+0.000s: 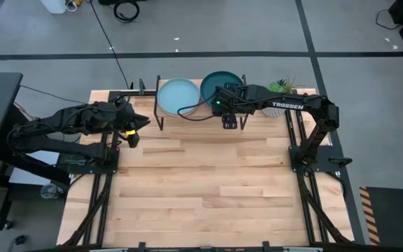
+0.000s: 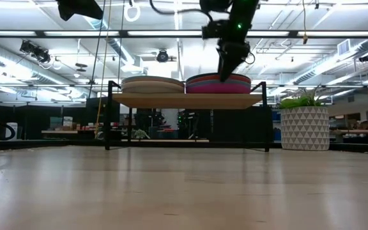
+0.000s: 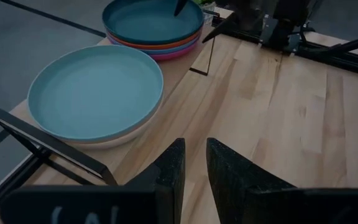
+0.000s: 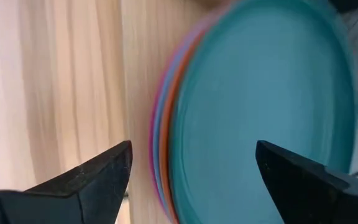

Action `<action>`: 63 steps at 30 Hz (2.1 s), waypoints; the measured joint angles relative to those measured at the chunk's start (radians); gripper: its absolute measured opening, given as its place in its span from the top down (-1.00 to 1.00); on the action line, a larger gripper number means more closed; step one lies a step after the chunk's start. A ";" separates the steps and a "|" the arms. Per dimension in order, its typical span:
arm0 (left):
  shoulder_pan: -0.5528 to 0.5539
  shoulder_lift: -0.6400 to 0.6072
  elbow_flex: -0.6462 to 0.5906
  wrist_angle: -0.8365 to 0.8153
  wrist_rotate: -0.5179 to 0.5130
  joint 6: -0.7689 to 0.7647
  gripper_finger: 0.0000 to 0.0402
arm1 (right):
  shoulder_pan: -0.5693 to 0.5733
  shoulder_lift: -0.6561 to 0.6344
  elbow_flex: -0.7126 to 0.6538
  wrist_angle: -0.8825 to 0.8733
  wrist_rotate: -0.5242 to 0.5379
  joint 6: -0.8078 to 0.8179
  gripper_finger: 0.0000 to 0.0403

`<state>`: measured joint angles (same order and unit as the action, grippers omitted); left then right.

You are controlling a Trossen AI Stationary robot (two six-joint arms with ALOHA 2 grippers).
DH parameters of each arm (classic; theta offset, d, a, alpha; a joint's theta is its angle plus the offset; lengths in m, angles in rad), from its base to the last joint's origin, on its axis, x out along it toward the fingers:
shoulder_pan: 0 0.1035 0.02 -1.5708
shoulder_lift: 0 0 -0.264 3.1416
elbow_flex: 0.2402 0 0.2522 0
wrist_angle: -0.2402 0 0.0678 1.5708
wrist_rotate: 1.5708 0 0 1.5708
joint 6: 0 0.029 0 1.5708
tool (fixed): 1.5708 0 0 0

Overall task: Place and stack plates onto a shelf
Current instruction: Adjust the stacked plates on the shelf, then return to Home Position

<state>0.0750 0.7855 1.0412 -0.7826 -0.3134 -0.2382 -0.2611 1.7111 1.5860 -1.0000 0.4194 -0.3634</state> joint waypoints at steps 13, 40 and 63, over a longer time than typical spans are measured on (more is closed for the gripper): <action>0.000 0.000 0.000 0.007 0.001 -0.012 0.65 | 0.070 0.062 0.025 0.379 -0.121 -0.152 -0.73; 0.000 0.000 0.000 0.000 0.022 -0.038 0.65 | 0.100 0.235 0.024 0.740 0.002 -0.354 -0.73; -0.001 -0.014 -0.002 0.010 0.054 0.013 0.65 | 0.136 0.107 0.024 0.752 0.041 -0.201 -0.73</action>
<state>0.0742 0.7710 1.0397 -0.7723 -0.2595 -0.2256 -0.1248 1.8176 1.6100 -0.2484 0.4604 -0.5645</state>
